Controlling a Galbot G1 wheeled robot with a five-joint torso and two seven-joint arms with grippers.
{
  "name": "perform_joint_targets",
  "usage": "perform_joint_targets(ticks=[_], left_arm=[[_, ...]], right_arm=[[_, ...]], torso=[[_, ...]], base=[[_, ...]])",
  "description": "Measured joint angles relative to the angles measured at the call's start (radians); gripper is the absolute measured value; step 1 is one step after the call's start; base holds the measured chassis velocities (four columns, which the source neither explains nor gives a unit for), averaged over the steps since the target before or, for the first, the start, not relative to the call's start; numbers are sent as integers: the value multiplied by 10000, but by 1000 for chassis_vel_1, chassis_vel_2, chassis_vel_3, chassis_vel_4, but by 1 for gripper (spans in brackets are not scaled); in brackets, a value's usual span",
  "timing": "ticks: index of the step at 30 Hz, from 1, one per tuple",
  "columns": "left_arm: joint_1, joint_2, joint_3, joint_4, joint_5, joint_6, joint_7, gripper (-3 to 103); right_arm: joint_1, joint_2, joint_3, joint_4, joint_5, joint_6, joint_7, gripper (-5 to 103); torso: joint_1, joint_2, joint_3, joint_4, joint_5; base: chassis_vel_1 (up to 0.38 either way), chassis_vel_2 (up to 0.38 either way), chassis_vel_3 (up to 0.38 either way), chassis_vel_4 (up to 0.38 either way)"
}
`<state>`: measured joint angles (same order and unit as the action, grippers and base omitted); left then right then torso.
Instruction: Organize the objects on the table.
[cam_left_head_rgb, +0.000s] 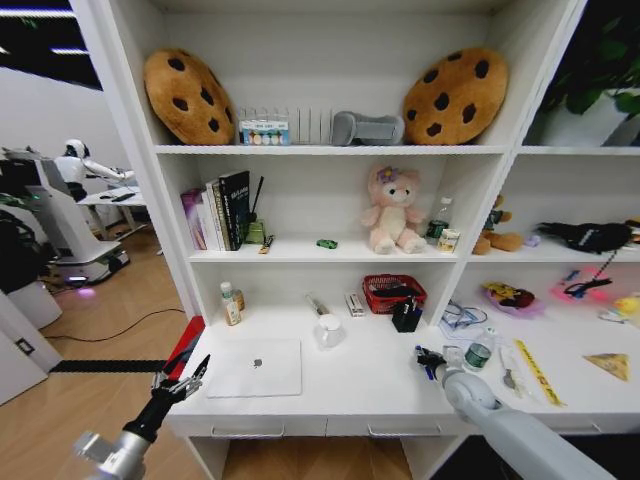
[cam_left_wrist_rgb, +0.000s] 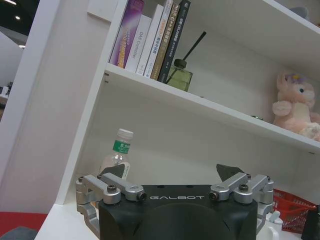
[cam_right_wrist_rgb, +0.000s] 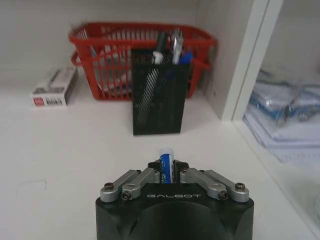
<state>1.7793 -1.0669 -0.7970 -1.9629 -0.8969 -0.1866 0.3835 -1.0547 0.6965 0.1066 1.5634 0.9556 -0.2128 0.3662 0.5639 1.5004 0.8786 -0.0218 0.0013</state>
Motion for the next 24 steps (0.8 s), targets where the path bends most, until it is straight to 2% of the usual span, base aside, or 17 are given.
perform_joint_targets(ticks=[1, 3, 5, 6, 10, 14, 16, 17, 20, 21, 24], left_arm=[[4, -7, 2, 0, 5, 0, 0, 100], [4, -8, 4, 0, 7, 0, 0, 100], [-8, -18, 49, 0, 33, 0, -1, 100], [-8, -18, 49, 0, 33, 0, -1, 100], [-18, -29, 99, 0, 65, 0, -12, 100], [-25, -29, 107, 1, 70, 0, -15, 100], [-42, -10, 108, 4, 67, 0, -26, 100], [-42, -10, 108, 4, 67, 0, -26, 100], [-24, 3, 94, 39, 60, 0, -30, 100], [-24, 3, 94, 39, 60, 0, -30, 100], [-12, 21, 87, 63, 60, -3, -43, 100]], right_arm=[[53, -18, 34, 23, -633, 547, -330, 13], [71, -19, 40, 24, -854, 714, -429, 13], [274, 62, 46, -57, -2472, 1968, -783, 13], [274, 62, 46, -57, -2472, 1968, -783, 13], [580, 324, -13, -283, -3580, 3073, -803, 13], [759, 460, -74, -483, -4017, 3487, -824, 13], [1184, 727, -210, -990, -4837, 4200, -871, 13], [1184, 727, -210, -990, -4837, 4200, -871, 13], [2108, 1285, -526, -2082, -6120, 5116, -913, 13], [2108, 1285, -526, -2082, -6120, 5116, -913, 13], [3085, 1686, -928, -3288, -6870, 5780, -1050, 13]], torso=[[0, 1, -1, 5, -9], [0, 1, -1, 5, -12], [0, 1, -3, 3, -9], [0, 1, -3, 3, -9], [0, 2, -3, 5, -12], [0, 2, -4, 5, -12], [0, 3, -4, 5, -15], [0, 3, -4, 5, -15], [-1, 3, -4, 4, -13], [-1, 3, -4, 4, -13], [-1, 4, -5, 5, -14]], base=[[0, 0, 0, 0], [0, 0, 0, 0], [0, 0, 0, 0], [0, 0, 0, 0], [0, 0, 0, 0], [0, 0, 0, 0], [0, 0, 0, 0], [0, 0, 0, 0], [0, 0, 0, 0], [0, 0, 0, 0], [0, 0, 0, 0]])
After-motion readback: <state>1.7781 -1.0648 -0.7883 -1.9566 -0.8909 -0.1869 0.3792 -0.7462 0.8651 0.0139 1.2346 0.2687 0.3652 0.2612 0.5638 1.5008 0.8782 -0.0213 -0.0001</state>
